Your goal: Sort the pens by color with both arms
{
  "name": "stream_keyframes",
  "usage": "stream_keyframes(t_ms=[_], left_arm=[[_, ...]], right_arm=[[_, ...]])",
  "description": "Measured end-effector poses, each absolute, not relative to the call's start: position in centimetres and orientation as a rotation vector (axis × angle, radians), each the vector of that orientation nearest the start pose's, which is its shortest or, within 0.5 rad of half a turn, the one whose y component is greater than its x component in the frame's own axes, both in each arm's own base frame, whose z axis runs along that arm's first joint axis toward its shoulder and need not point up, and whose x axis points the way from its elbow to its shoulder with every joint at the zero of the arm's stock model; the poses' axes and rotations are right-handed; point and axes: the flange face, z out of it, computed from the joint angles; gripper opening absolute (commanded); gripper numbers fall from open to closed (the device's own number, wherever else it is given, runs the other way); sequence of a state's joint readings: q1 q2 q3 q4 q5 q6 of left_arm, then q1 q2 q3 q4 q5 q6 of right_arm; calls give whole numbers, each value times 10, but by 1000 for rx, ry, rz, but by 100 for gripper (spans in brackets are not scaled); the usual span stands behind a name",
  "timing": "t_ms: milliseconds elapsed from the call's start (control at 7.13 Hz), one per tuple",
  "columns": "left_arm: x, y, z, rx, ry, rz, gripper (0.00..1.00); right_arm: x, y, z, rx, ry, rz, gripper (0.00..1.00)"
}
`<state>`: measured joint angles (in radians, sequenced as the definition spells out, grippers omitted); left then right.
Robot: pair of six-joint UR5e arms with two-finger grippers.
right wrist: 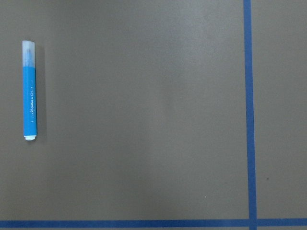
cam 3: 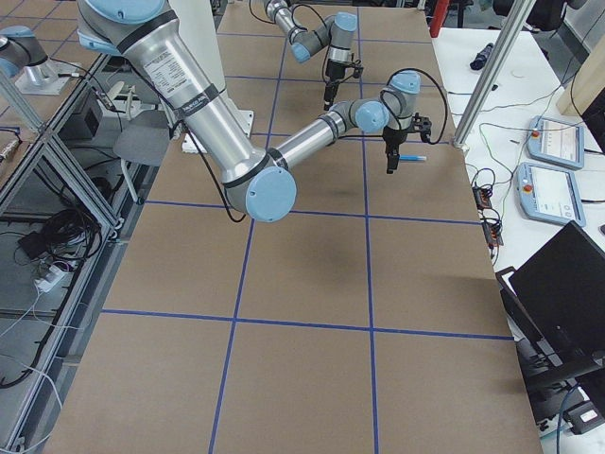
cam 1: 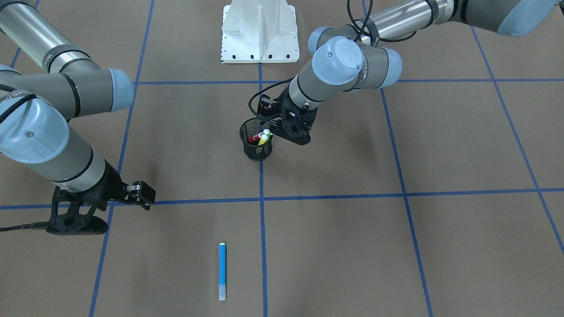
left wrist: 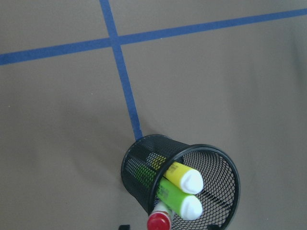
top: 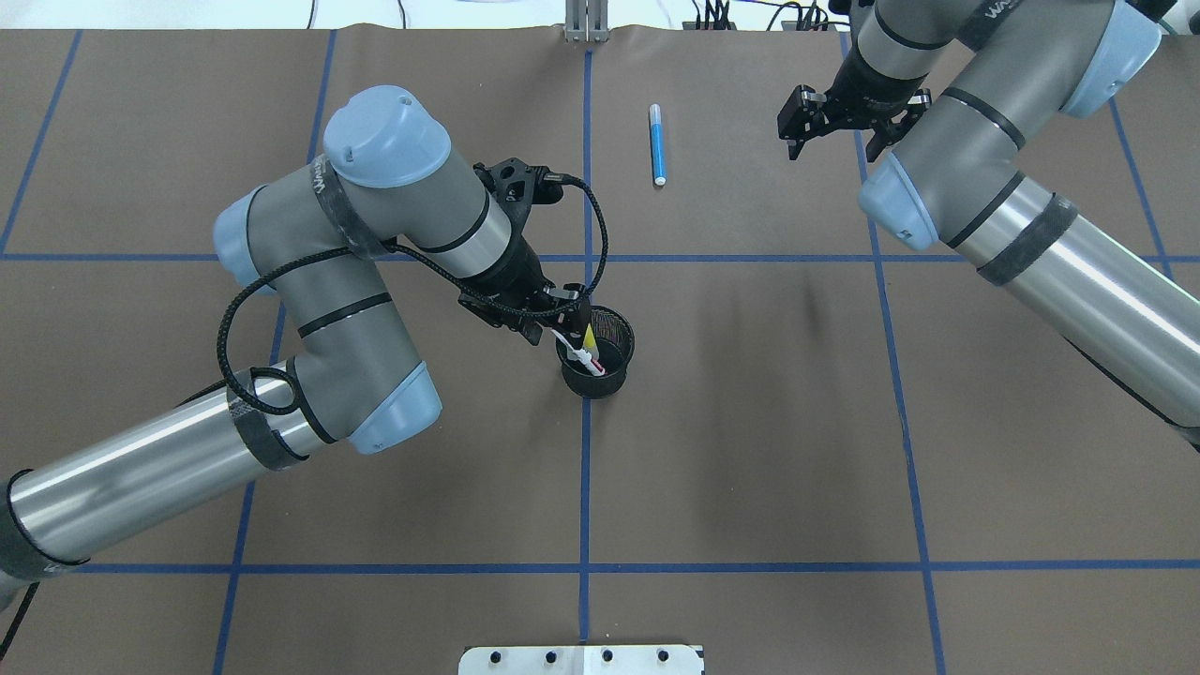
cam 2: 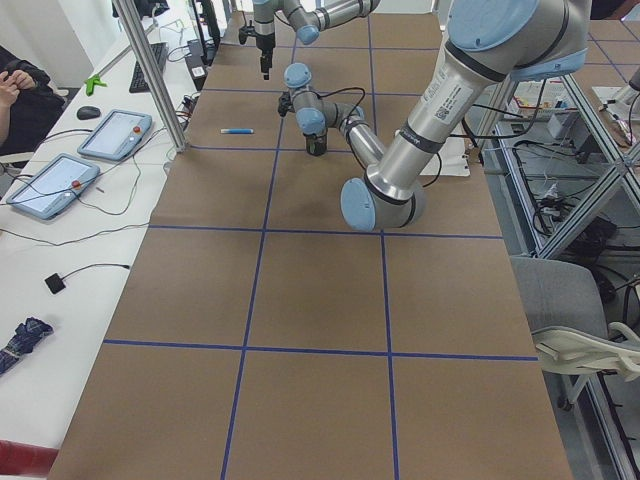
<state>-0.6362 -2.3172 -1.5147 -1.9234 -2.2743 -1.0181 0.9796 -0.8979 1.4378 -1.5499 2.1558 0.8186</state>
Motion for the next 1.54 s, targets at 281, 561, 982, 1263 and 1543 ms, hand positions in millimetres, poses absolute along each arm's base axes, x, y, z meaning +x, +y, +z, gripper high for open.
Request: stream_keyframes(t_ms=[281,561,982,1263,1543], left_arm=[[529,-474,177,31,1181,295,41],[529,-475,178,47,1174,286,41],[531,-477,181,50,1165,281,22],[531,-477,182,47,1163,276,6],[528,-475,177,50,1171,274,6]], right_arm=[[-342,-651,312,43,-783,54,100],[-343,-651,315,39,-780,55,100],[-344,-652,317,37,-777,55,100],[-344,-652,316,39,-775,55,100],[-344,-652,316,42,-776,54,100]])
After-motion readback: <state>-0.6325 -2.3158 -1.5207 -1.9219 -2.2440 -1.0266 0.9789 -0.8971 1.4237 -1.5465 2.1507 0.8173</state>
